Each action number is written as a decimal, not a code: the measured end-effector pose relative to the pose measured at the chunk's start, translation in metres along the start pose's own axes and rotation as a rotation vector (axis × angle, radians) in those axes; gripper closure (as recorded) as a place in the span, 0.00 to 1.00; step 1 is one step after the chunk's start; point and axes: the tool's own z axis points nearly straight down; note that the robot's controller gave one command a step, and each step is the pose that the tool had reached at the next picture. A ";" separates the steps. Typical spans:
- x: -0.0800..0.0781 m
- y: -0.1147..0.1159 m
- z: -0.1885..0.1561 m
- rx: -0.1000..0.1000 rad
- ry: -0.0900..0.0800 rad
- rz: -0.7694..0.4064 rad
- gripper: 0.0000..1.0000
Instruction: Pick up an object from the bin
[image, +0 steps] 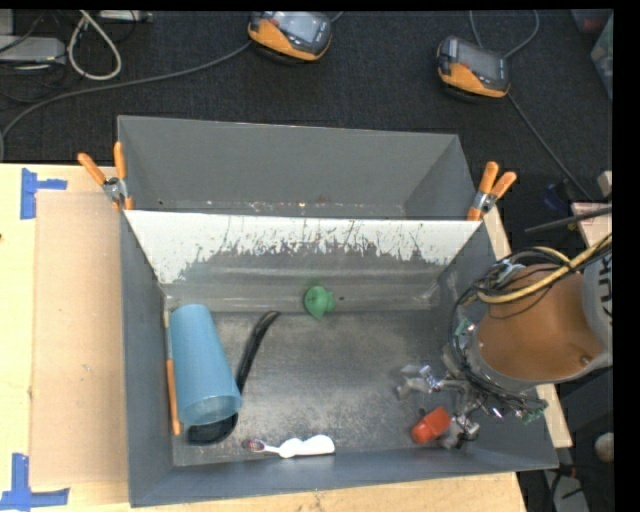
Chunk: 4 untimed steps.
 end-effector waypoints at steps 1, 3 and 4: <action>-0.006 0.010 0.001 0.004 0.002 -0.066 0.00; -0.001 0.002 0.001 0.000 0.001 -0.009 1.00; 0.000 0.004 -0.034 -0.009 0.008 -0.007 1.00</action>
Offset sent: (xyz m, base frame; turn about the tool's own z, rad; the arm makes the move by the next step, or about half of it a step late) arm -0.0001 0.0009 0.0000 -0.0067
